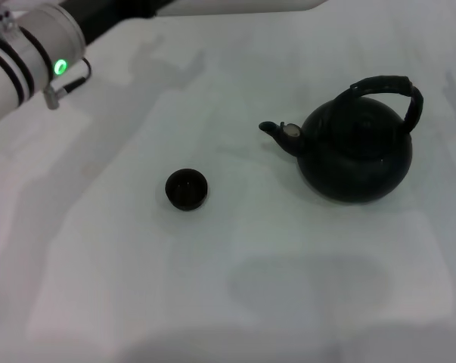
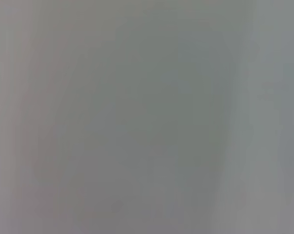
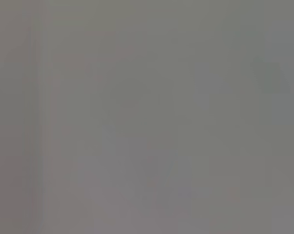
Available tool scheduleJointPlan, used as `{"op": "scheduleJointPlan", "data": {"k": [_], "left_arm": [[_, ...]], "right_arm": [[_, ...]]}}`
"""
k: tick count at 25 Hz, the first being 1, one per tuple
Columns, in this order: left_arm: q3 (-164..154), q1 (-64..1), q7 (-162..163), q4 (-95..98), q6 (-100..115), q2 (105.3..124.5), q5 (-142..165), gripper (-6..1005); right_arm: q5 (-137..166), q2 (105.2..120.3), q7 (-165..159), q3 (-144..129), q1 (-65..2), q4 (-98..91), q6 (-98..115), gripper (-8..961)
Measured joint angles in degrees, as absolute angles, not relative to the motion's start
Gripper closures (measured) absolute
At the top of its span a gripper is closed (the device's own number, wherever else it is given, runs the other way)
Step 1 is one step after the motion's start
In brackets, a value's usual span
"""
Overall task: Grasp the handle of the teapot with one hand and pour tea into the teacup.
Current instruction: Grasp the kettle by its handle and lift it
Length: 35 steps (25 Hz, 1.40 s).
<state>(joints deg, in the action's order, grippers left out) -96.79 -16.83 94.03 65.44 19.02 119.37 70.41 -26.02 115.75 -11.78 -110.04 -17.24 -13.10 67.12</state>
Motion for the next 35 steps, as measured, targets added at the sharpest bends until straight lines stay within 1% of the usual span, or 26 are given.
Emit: {"op": "scheduleJointPlan", "data": {"k": [3,5,12,17,19,22,25,29,35], "left_arm": [[-95.25,-16.85,89.14,63.73,17.80,119.47,58.72,138],[-92.93,-17.30,82.85,60.30,21.65,119.30,48.19,138],[-91.18,-19.31,46.74,39.14,53.20,119.22,15.04,137],[-90.80,-20.10,40.72,29.20,61.58,119.29,7.90,137],[-90.92,-19.34,37.46,26.96,63.88,119.43,5.71,137],[-91.11,-17.00,34.71,25.28,66.07,119.58,1.53,137],[-91.26,-15.83,34.70,24.00,66.66,119.61,-1.47,138],[-91.50,-15.21,36.94,19.67,67.88,119.62,-3.92,137],[-92.86,-15.29,37.56,18.24,68.33,119.61,-3.82,137]], "right_arm": [[-26.06,115.75,-11.78,-110.04,-17.20,-12.89,67.07,87],[-26.06,115.75,-11.78,-110.04,-17.10,-12.80,67.06,88],[-26.06,115.75,-11.93,-110.03,-16.98,-12.66,66.98,88],[-29.39,115.75,-17.11,-109.94,-16.27,-12.77,67.88,87],[-31.19,115.65,-21.02,-109.95,-15.88,-12.64,68.13,87],[-30.87,115.12,-26.72,-110.49,-14.57,-12.62,69.44,87],[-29.85,115.02,-28.34,-110.93,-13.70,-12.57,71.19,87],[-23.09,115.08,-33.60,-111.24,-11.12,-10.60,78.64,88],[-8.69,114.61,-38.86,-111.27,-10.54,-4.30,87.79,90]]}}
